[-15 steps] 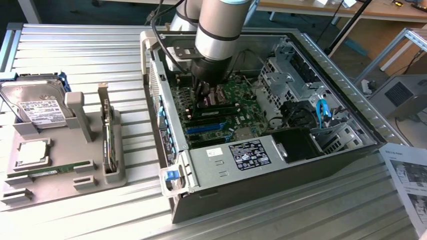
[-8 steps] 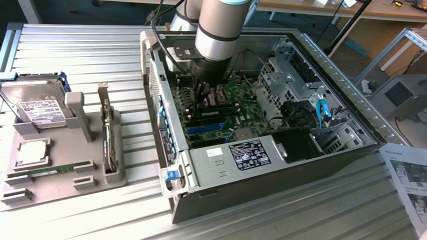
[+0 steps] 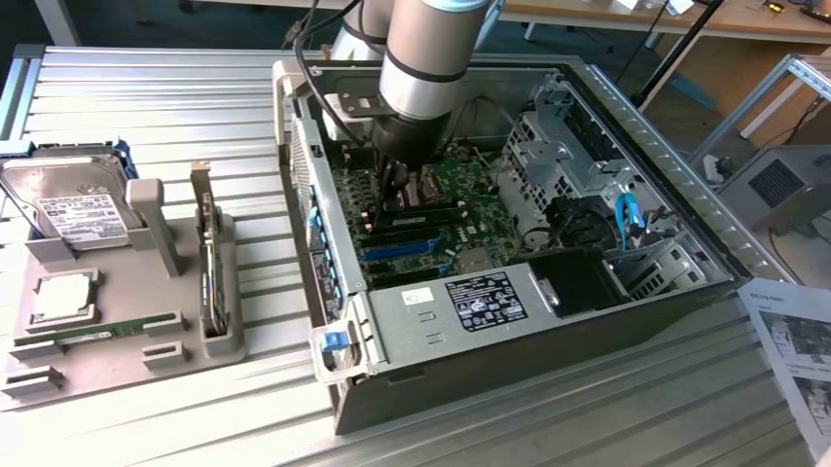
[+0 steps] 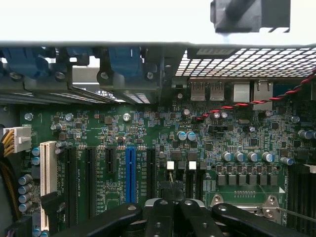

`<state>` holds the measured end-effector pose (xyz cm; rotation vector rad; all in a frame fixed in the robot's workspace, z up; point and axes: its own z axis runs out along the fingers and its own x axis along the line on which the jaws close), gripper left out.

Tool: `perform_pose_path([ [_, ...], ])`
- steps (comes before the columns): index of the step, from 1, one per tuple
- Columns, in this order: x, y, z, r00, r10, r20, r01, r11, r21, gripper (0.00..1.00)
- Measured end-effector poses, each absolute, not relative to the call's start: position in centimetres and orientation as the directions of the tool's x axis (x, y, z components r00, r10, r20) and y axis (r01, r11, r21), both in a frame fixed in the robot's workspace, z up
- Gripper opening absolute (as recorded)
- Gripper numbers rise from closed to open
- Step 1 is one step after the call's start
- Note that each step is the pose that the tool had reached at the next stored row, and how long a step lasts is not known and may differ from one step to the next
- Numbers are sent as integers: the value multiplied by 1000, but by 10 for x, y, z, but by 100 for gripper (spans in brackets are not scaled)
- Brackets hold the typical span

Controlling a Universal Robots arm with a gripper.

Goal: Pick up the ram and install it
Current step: 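Press down the ram until it locks into place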

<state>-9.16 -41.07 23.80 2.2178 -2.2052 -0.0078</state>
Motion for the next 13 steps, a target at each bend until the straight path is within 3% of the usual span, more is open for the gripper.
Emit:
perform_pose_path([
  [13,-92,-411,237,6,-1000,7,-1000,-6,14,11],
])
